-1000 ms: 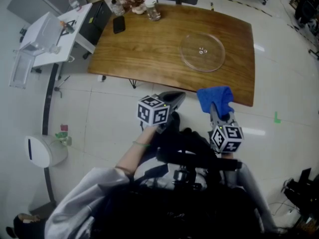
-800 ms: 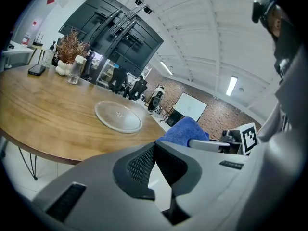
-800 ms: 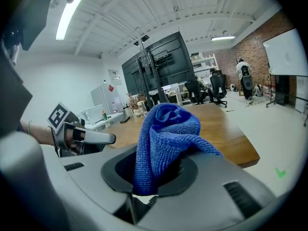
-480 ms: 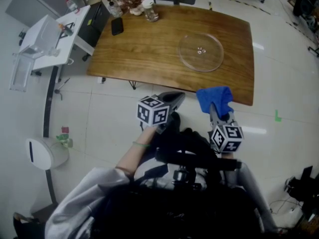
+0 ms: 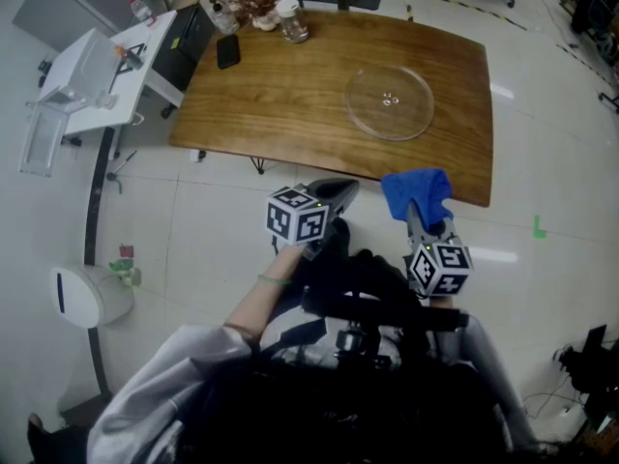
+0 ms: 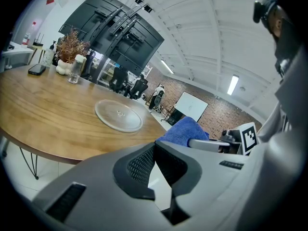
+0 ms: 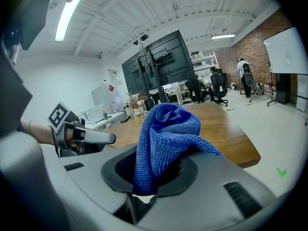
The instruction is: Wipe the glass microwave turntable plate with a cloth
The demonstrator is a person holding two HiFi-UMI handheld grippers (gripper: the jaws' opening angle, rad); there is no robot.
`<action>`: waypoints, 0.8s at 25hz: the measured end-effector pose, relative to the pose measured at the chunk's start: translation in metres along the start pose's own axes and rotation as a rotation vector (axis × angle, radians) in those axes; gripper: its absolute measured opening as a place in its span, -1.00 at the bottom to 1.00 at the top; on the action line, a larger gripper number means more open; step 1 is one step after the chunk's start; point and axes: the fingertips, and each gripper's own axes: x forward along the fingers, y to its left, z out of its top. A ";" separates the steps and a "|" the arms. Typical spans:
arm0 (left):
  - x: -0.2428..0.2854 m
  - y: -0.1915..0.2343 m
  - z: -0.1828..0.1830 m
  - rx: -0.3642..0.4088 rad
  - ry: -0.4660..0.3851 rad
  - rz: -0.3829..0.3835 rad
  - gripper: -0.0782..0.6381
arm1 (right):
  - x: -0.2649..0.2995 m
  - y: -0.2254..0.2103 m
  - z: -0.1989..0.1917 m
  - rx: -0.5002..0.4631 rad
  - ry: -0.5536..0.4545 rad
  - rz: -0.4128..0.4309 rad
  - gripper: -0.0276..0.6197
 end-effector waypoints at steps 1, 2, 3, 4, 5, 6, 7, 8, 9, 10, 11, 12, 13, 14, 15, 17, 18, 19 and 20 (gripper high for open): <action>0.000 0.000 0.000 0.000 -0.001 0.000 -0.80 | 0.000 -0.001 0.000 0.000 0.000 0.000 -0.70; 0.001 -0.001 0.001 0.000 -0.002 0.002 -0.80 | 0.000 -0.002 0.000 -0.001 -0.001 0.000 -0.70; 0.002 -0.001 0.001 -0.001 -0.003 0.003 -0.80 | 0.000 -0.003 0.000 -0.003 -0.004 0.001 -0.70; 0.002 -0.001 0.001 -0.001 -0.002 0.004 -0.80 | 0.000 -0.004 0.000 -0.003 -0.006 0.002 -0.70; 0.003 -0.001 0.001 -0.001 -0.001 0.004 -0.80 | 0.000 -0.005 0.001 -0.004 -0.008 0.003 -0.70; 0.004 -0.001 0.001 0.000 0.001 0.004 -0.80 | 0.000 -0.005 0.001 -0.003 -0.012 0.004 -0.70; 0.005 -0.002 0.000 0.001 0.004 0.003 -0.80 | -0.001 -0.006 0.001 -0.004 -0.017 0.004 -0.70; 0.006 -0.003 -0.001 0.002 0.007 0.002 -0.80 | -0.001 -0.006 0.002 -0.003 -0.023 0.005 -0.70; 0.007 -0.003 -0.001 0.003 0.009 0.001 -0.80 | -0.002 -0.007 0.003 0.001 -0.029 0.006 -0.70; 0.007 -0.004 -0.001 0.003 0.010 0.000 -0.80 | -0.002 -0.007 0.004 0.012 -0.036 0.007 -0.69; 0.008 -0.004 -0.001 0.003 0.011 -0.001 -0.80 | -0.002 -0.007 0.006 0.027 -0.045 0.010 -0.69; 0.008 -0.005 0.000 0.002 0.011 -0.001 -0.80 | -0.002 -0.006 0.008 0.040 -0.055 0.017 -0.69; 0.009 -0.005 0.000 0.002 0.012 -0.001 -0.80 | -0.003 -0.005 0.010 0.042 -0.067 0.027 -0.69; 0.010 -0.006 0.001 0.003 0.012 -0.001 -0.80 | -0.004 -0.004 0.013 0.031 -0.078 0.038 -0.70; 0.010 -0.007 0.001 0.004 0.013 -0.001 -0.80 | -0.006 -0.002 0.016 0.010 -0.088 0.045 -0.70; 0.011 -0.007 0.002 0.007 0.014 -0.001 -0.80 | -0.007 -0.002 0.019 -0.024 -0.099 0.045 -0.70; 0.012 -0.007 0.002 0.007 0.014 0.000 -0.80 | -0.006 -0.002 0.020 -0.030 -0.098 0.041 -0.70; 0.012 -0.007 0.002 0.007 0.013 0.000 -0.80 | -0.006 -0.003 0.020 -0.034 -0.094 0.037 -0.70; 0.012 -0.006 0.002 0.007 0.013 0.000 -0.80 | -0.006 -0.004 0.019 -0.035 -0.088 0.032 -0.70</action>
